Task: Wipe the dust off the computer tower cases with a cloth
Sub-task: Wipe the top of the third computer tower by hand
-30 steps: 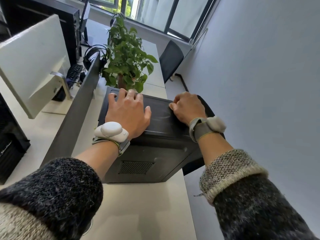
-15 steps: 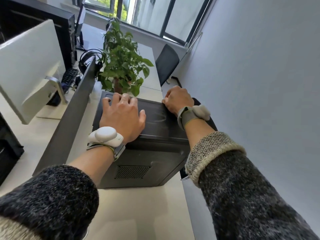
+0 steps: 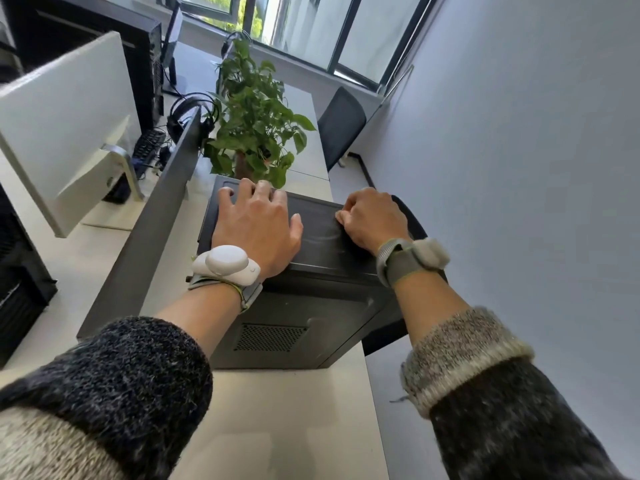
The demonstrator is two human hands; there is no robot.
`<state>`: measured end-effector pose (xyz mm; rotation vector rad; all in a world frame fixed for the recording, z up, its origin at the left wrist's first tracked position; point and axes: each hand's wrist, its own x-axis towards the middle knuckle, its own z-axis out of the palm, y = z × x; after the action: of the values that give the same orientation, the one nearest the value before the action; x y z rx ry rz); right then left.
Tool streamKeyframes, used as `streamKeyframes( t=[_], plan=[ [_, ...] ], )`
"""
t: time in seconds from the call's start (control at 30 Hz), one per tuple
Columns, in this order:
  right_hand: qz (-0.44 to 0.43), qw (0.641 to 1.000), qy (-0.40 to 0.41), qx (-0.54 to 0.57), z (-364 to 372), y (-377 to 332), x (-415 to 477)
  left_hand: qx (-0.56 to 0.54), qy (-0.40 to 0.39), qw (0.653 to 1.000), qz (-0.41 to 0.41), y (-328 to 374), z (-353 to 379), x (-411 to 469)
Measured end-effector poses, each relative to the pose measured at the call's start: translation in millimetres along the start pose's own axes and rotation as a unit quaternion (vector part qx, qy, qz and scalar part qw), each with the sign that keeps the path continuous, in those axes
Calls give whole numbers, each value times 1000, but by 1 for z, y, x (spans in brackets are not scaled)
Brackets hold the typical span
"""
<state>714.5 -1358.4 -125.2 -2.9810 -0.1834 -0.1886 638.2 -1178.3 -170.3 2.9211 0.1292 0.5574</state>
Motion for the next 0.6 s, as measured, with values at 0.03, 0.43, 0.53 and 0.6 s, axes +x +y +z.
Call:
streamKeyframes(
  t=[0.03, 0.43, 0.53, 0.6],
  plan=[
    [4, 1000, 6, 7, 2, -5, 8, 2, 0, 1000, 0, 0, 0, 0],
    [-28, 996, -56, 66, 1, 24, -8, 8, 2, 1000, -2, 0, 0, 1],
    [-28, 997, -47, 60, 2, 16, 11, 9, 0, 1000, -7, 0, 0, 0],
    [-11, 997, -11, 73, 5, 8, 24, 14, -1, 1000, -2, 3, 1, 1]
  ],
)
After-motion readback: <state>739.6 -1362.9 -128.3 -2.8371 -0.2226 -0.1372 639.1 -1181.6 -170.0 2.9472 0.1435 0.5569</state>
